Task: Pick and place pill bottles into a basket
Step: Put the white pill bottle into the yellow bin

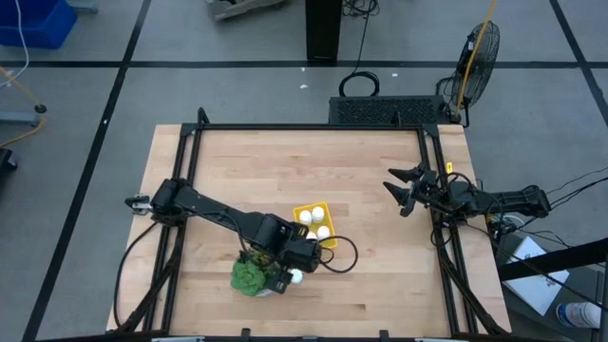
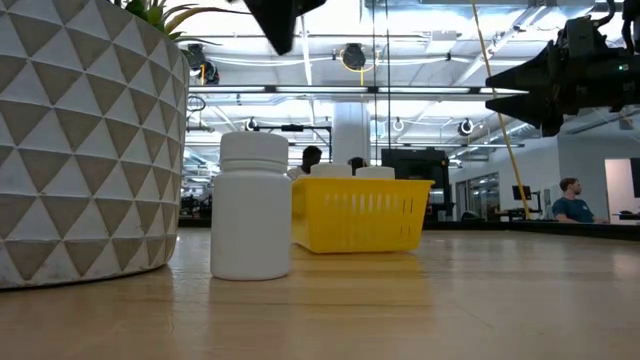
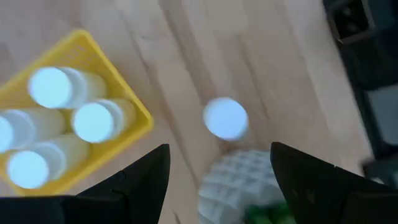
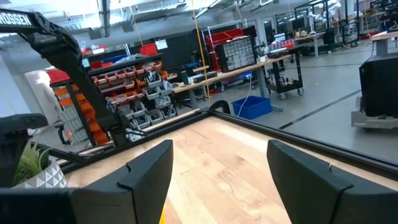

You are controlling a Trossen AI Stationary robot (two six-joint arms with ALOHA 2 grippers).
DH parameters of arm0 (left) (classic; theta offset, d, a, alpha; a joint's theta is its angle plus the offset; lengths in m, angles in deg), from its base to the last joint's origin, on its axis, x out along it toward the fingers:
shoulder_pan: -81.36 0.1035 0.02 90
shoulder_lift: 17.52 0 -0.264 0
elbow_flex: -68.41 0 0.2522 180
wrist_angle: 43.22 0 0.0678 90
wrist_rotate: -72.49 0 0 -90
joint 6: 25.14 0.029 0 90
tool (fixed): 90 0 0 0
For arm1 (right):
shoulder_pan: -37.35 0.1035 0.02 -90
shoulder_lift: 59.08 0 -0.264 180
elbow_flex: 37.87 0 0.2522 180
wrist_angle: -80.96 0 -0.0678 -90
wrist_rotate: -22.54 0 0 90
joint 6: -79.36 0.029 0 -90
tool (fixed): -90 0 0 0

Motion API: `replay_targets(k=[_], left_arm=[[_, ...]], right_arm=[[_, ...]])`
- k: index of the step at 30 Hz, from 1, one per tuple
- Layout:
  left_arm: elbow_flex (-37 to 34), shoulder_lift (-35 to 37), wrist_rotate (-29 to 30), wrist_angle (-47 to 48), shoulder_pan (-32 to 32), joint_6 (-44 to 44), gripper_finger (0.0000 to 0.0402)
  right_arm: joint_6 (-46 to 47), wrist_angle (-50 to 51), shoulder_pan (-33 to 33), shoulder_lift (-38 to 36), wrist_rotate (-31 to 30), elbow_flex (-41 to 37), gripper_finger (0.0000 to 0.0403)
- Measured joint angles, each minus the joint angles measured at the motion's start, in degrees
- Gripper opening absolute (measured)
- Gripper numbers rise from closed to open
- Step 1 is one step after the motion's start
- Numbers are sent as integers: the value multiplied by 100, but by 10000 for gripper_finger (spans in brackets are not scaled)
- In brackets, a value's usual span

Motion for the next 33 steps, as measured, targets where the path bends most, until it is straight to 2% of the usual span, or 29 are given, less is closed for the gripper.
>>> replay_targets(k=[7, 20, 26, 30, 33], left_arm=[[-4, -351, 572, -143, -9, -283, 282], [-7, -504, -296, -64, -60, -605, 282], [-9, -504, -310, -57, -80, -610, 283], [-19, -575, -8, -85, -65, -717, 284], [-37, -705, -24, -65, -57, -724, 293]], right_arm=[[9, -80, 1, 21, 1, 0, 251], [47, -117, 1, 76, 4, -2, 251], [111, -117, 2, 76, 4, -2, 251], [113, -117, 1, 76, 4, -2, 251], [113, -117, 2, 75, 4, -2, 251]])
